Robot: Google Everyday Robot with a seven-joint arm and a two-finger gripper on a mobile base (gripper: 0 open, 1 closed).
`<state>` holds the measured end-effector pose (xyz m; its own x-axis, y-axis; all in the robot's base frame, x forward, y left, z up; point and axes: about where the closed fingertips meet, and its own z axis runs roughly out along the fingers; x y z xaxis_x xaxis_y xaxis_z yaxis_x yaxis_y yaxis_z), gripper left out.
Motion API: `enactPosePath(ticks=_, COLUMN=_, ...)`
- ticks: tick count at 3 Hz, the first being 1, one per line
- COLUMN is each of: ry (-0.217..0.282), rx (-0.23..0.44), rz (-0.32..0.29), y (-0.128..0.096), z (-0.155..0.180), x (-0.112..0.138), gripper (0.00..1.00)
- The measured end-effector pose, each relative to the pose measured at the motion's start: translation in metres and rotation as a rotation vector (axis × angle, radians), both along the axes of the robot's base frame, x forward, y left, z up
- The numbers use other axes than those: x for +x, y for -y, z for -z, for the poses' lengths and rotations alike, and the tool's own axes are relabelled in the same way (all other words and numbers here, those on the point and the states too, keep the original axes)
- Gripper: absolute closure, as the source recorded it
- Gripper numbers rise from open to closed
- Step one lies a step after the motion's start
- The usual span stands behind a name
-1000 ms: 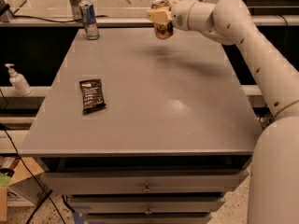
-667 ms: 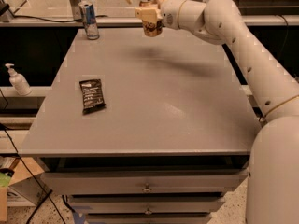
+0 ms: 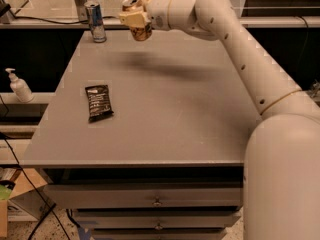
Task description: Move orange can near redbull can
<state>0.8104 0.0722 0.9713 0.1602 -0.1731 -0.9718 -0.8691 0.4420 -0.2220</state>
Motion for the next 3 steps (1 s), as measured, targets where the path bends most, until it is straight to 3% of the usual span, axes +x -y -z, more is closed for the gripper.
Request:
enactPosePath(ticks=1, ry=0.039, rx=-0.076, rz=-0.051, y=-0.025, z=0.006, x=-0.002, gripper=1.0)
enactPosePath(ticks=3, ry=0.075, rx=-0.131, rz=-0.115, y=-0.062, z=0.013, x=0.004, gripper=1.0)
